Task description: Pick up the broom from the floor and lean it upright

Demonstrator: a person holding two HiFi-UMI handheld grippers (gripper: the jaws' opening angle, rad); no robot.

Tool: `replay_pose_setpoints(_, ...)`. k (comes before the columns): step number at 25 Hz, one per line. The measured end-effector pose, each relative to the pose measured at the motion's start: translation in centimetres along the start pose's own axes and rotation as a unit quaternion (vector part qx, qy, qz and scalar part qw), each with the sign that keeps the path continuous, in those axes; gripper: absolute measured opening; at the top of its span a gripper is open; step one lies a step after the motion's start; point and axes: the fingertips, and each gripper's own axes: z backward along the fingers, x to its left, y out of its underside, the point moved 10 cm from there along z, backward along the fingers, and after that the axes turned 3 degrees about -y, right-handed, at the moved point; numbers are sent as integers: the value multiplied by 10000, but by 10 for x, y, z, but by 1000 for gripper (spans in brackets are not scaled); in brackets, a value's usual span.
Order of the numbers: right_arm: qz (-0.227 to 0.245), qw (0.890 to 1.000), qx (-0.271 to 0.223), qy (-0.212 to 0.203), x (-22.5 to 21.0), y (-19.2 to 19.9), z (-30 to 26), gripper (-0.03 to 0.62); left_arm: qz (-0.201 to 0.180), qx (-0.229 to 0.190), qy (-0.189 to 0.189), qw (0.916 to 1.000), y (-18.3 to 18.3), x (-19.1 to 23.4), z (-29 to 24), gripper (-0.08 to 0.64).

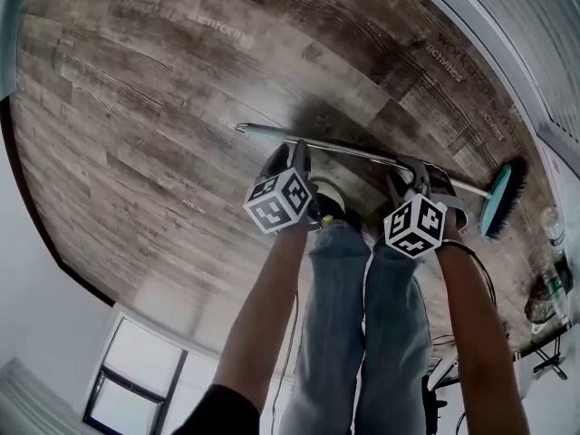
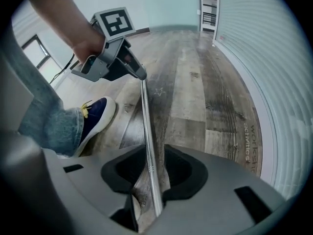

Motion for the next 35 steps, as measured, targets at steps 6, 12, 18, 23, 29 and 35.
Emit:
replay_pose_setpoints(6, -31, 9999, 105, -34, 0, 6, -29, 127, 352, -195, -198, 9990, 8, 2, -20, 167)
replay_pose_setpoints(12, 317, 9991, 277, -90, 4, 9, -46, 127, 550, -300, -560, 9965, 9, -5, -16, 156)
replay_pose_setpoints(18, 541, 9963, 666, 23, 7, 11, -60, 112, 1019, -289, -813, 9911, 12, -7, -21, 161)
replay_pose_setpoints(23, 480, 9962, 726, 106, 9, 10, -62, 107, 1122, -451, -705, 9902, 14, -4, -30, 172)
replay_pose_setpoints(29, 640, 9950, 747, 171, 10, 7, -59, 81, 1806, -549, -658, 9798, 9, -5, -19, 135)
replay_pose_setpoints(35, 410, 9969, 506, 431, 2, -3, -23, 80, 1392, -1011, -446, 9841, -21, -33, 17, 137)
